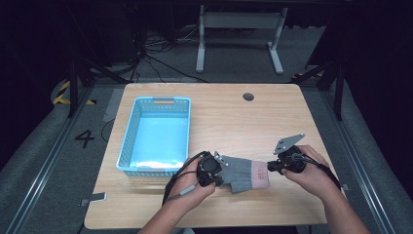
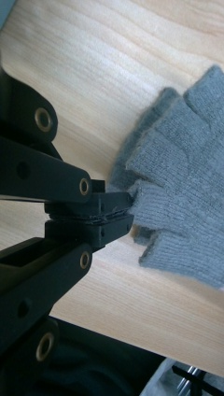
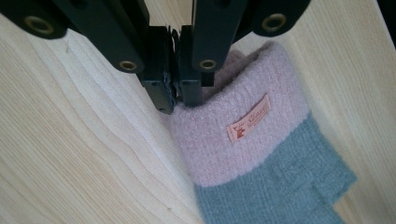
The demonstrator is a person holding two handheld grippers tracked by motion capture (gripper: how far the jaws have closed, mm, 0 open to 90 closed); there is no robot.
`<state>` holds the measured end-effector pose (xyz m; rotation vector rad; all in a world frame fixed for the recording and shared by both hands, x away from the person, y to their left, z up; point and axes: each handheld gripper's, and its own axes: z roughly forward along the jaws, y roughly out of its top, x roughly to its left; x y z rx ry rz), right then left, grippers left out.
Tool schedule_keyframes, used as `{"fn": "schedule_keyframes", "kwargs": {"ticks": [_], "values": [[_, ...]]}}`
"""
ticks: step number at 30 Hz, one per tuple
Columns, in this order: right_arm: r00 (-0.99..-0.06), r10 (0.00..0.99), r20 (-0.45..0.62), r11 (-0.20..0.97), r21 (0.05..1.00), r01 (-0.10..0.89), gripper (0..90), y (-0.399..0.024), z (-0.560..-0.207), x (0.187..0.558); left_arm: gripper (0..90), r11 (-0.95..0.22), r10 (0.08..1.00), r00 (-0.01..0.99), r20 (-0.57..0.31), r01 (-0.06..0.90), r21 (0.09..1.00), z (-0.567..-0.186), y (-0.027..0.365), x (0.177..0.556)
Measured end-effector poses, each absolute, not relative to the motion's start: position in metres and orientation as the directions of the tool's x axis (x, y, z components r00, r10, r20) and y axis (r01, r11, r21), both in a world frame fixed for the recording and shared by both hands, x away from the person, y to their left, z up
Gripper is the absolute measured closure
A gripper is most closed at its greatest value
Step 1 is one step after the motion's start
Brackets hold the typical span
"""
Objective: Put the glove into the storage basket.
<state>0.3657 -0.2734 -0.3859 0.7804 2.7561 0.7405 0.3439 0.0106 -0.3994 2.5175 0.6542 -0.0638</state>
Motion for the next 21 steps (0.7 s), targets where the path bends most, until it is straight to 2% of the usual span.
{"fn": "schedule_keyframes", "kwargs": {"ticks": [21], "values": [[-0.833,0.552,-0.021,0.744,0.463,0.481,87.1,-0.27,-0.415,0.383,88.8,-0.757,0.444,0.869,-0.216,0.493,0.429,-0.42,0.002,0.352]]}}
